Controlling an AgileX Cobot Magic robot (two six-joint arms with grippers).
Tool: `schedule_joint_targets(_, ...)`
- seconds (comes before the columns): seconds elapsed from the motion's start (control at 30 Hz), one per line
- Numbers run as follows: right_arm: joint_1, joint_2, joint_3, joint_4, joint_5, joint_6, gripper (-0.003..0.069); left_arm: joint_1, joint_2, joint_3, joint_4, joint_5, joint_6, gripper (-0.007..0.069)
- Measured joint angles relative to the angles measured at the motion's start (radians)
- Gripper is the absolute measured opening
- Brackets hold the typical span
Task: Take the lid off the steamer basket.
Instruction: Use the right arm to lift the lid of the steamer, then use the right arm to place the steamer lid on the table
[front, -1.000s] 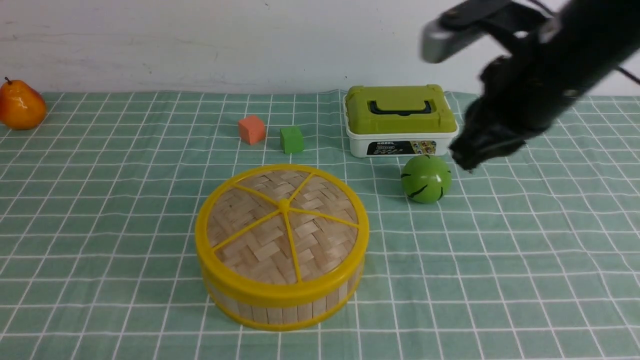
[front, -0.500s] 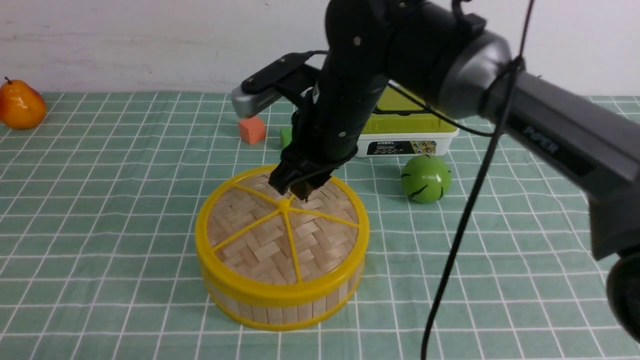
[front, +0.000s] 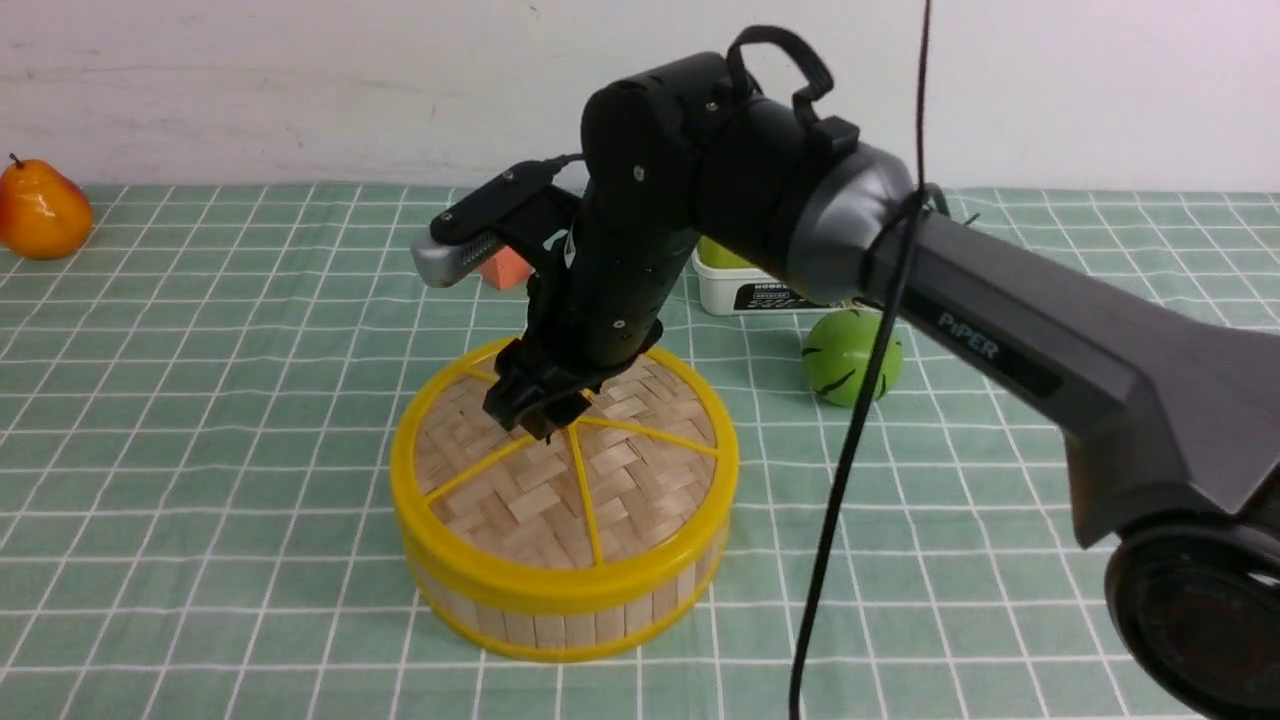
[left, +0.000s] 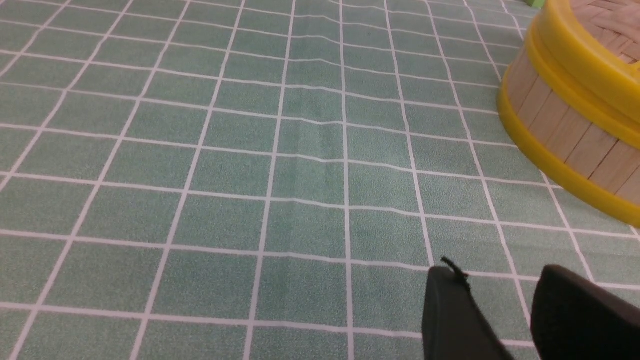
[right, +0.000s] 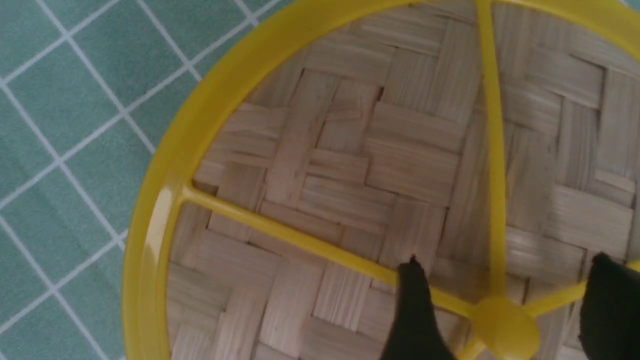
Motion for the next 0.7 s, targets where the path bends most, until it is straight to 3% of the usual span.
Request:
schedule_joint_targets(0.17, 0.0, 0.008, -0.003, 0.0, 0.001, 0.012, 0.0202, 0.0, 0.0, 0.0, 0.0, 0.0, 0.0, 0.0239)
schedule_joint_targets(0.2, 0.0, 0.005, -0.005, -0.002, 0.006, 0.013, 0.011, 0.0, 0.0, 0.0, 0.0, 0.0, 0.0, 0.0239)
schedule_joint_targets(0.23, 0.0, 0.004, -0.005, -0.002, 0.006, 0.014, 0.0074, 0.0, 0.0, 0.0, 0.0, 0.0, 0.0, 0.0239)
schedule_joint_targets(0.47, 0.0, -0.027, -0.017, -0.02, 0.04, 0.014, 0.0078, 0.0, 0.0, 0.0, 0.0, 0.0, 0.0, 0.0239)
schedule_joint_targets(0.7, -0.029, -0.239, -0.023, -0.137, 0.135, 0.014, 0.0078, 0.0, 0.0, 0.0, 0.0, 0.0, 0.0, 0.0239)
